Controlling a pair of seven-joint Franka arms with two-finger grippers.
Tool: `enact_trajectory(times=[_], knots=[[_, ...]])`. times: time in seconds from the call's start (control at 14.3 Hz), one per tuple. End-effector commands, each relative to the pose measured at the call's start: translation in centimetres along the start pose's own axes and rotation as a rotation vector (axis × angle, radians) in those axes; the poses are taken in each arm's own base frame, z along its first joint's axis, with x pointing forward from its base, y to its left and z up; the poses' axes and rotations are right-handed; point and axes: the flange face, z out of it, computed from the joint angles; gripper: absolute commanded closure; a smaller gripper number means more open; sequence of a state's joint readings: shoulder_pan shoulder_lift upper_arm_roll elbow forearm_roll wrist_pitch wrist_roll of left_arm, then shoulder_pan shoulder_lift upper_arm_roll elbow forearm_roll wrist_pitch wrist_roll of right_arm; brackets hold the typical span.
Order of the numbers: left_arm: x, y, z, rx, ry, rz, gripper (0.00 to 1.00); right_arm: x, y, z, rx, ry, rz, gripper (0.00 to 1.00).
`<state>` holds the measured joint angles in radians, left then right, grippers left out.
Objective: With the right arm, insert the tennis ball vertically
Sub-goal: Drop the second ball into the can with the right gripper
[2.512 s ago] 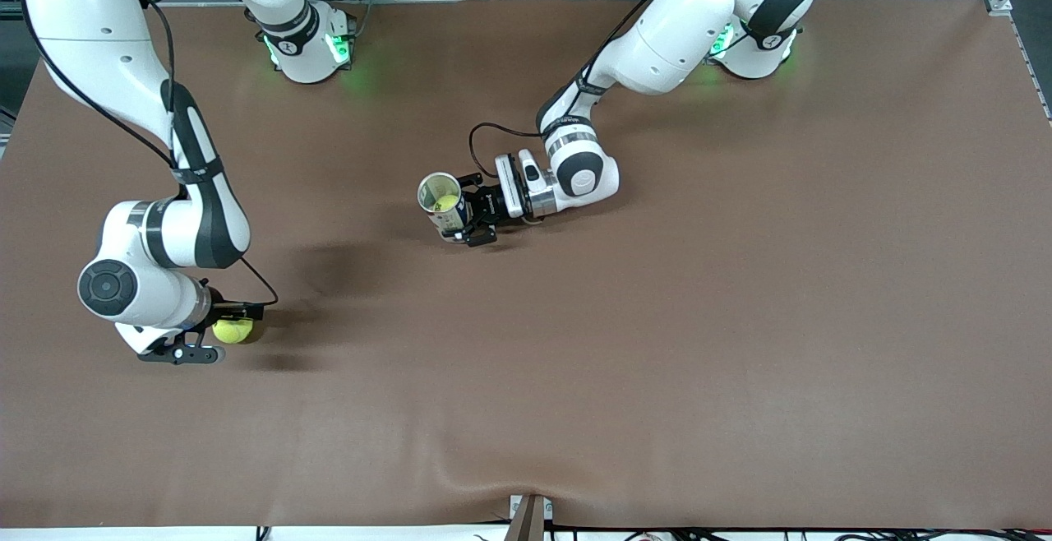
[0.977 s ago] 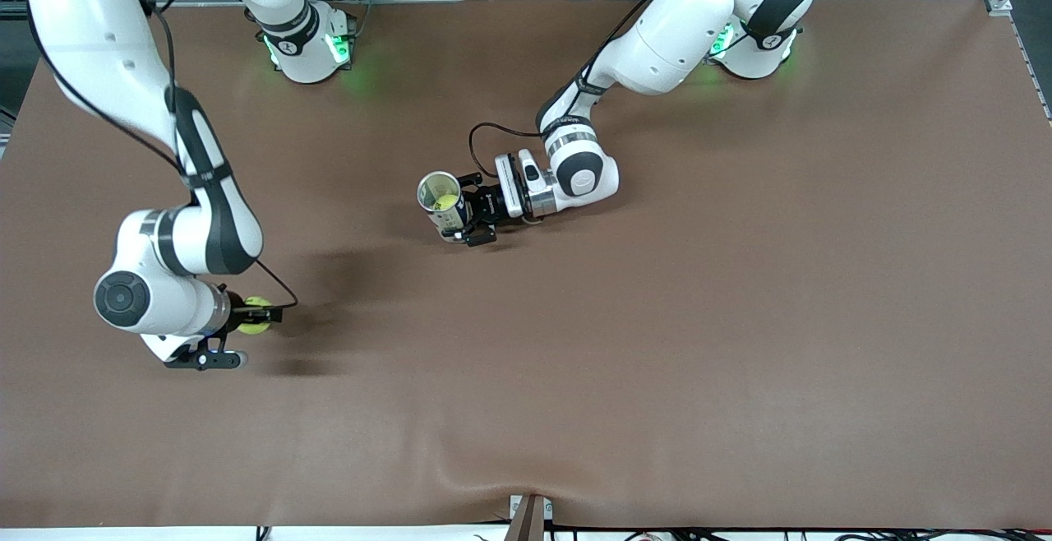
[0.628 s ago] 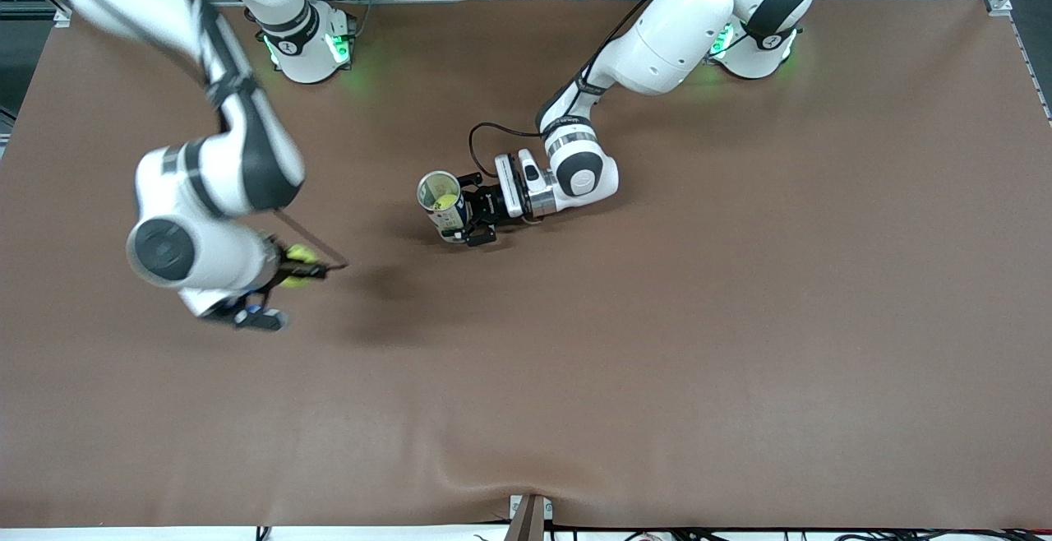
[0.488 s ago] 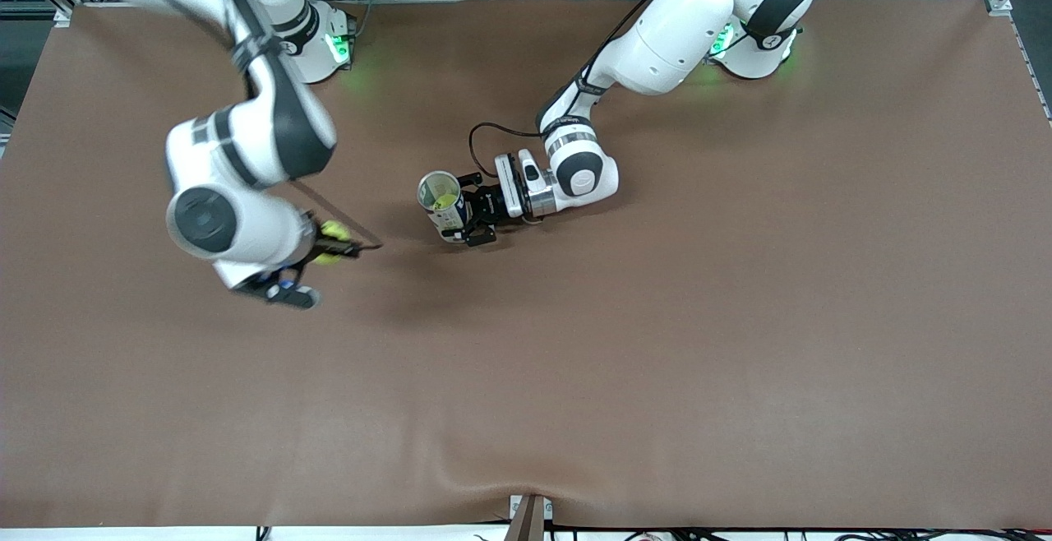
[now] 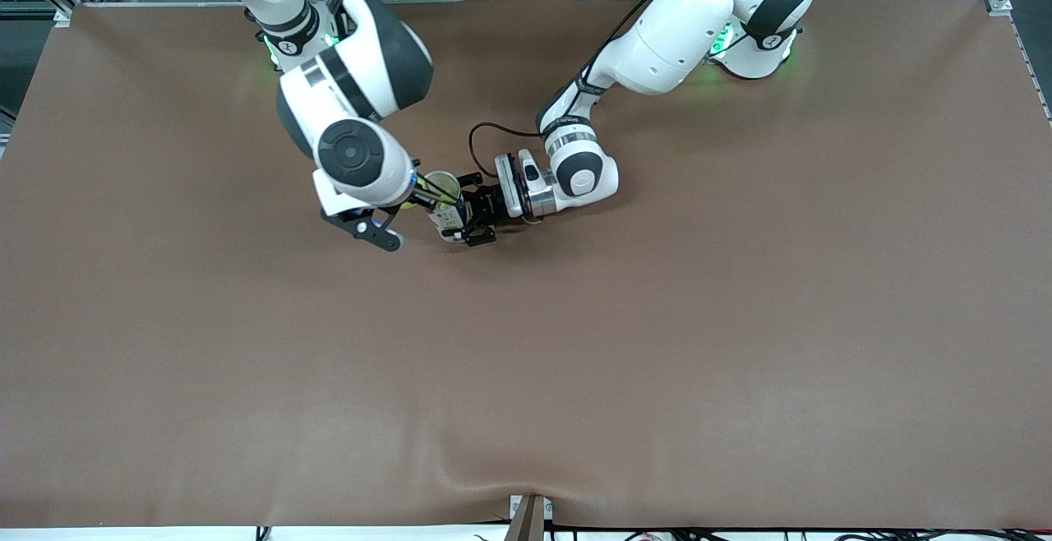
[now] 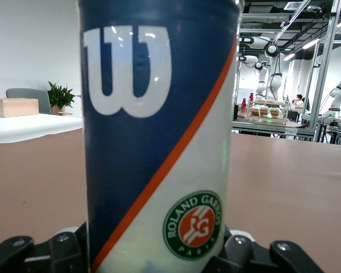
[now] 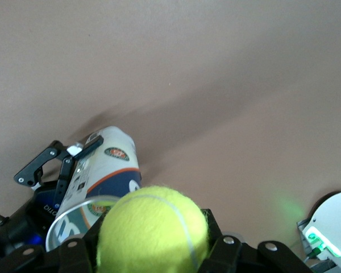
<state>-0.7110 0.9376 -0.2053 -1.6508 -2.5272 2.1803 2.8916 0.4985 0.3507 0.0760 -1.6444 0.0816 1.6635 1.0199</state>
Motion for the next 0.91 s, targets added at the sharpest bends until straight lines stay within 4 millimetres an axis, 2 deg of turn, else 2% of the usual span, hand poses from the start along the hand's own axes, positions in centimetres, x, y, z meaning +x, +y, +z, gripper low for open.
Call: enact_trajectory(times=[0.0, 0.14, 0.49, 0.7, 0.84], knots=[[-2.4, 1.2, -0.2, 0.1, -0.016, 0.353, 0.28, -1.4, 0.1, -0.9, 0.014, -0.012, 0.059, 1.0], [-2.4, 1.1, -0.3, 0.101, -0.016, 0.353, 0.28, -2.3, -0.2, -1.3, 0.02, -0.022, 0.061, 1.0], [-2.5, 1.2, -0.3, 0.1, -0.017, 0.35, 0.28, -3.1, -1.1, -2.4, 0.078, -0.07, 0.099, 0.99], [-2.5, 1.1, -0.3, 0.101, -0.018, 0.351, 0.28, -3.2, -1.2, -2.1, 0.077, -0.07, 0.1, 0.89], [-2.5, 1.2, -0.3, 0.1, -0.017, 0.35, 0.28, -3.0, -1.4, -2.1, 0.088, -0.066, 0.101, 0.77]])
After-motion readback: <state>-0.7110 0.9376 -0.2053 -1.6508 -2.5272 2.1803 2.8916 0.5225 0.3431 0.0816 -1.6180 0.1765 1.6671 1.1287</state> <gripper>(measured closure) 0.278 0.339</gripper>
